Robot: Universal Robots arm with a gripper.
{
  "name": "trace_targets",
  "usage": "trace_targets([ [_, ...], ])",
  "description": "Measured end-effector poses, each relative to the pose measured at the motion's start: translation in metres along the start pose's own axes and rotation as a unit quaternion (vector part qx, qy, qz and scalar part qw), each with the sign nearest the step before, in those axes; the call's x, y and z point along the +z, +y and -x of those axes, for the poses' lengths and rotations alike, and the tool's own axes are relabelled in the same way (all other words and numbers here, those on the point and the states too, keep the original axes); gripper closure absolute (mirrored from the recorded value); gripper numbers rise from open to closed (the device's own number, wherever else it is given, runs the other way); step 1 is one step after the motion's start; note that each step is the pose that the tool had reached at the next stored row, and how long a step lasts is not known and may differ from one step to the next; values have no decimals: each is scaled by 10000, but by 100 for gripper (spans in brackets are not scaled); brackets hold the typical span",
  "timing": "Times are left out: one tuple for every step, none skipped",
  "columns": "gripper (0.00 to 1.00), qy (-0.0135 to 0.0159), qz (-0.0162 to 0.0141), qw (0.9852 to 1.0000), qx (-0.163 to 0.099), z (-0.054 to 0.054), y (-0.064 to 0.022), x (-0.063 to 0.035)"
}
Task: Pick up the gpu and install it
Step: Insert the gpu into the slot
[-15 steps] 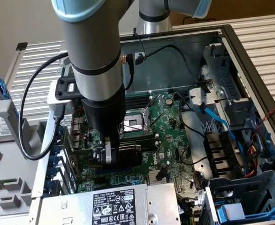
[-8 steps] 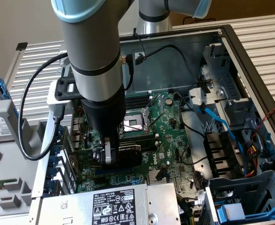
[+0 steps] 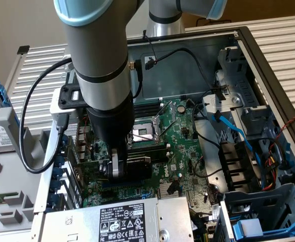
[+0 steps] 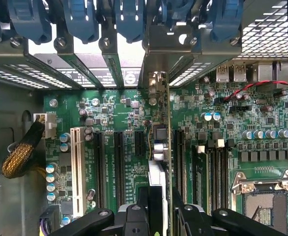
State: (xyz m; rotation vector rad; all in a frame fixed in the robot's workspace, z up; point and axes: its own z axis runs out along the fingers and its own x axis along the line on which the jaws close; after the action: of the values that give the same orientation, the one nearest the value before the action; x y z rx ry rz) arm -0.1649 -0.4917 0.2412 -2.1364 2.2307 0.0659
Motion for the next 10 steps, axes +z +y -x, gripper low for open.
trace_targets([
  [72, 0, 0, 10000, 0, 0, 0, 0],
  [72, -1, 0, 10000, 0, 0, 0, 1],
  [72, -1, -1, 10000, 0, 0, 1, 1],
  [72, 0, 0, 10000, 0, 0, 1, 1],
  [72, -1, -1, 10000, 0, 0, 0, 1],
  [72, -1, -1, 10000, 0, 1, 0, 2],
  [72, -1, -1, 10000, 0, 1, 0, 2],
  [72, -1, -1, 10000, 1, 2, 0, 1],
  [72, -1, -1, 10000, 1, 2, 0, 1],
  [72, -1, 0, 10000, 1, 2, 1, 1],
])
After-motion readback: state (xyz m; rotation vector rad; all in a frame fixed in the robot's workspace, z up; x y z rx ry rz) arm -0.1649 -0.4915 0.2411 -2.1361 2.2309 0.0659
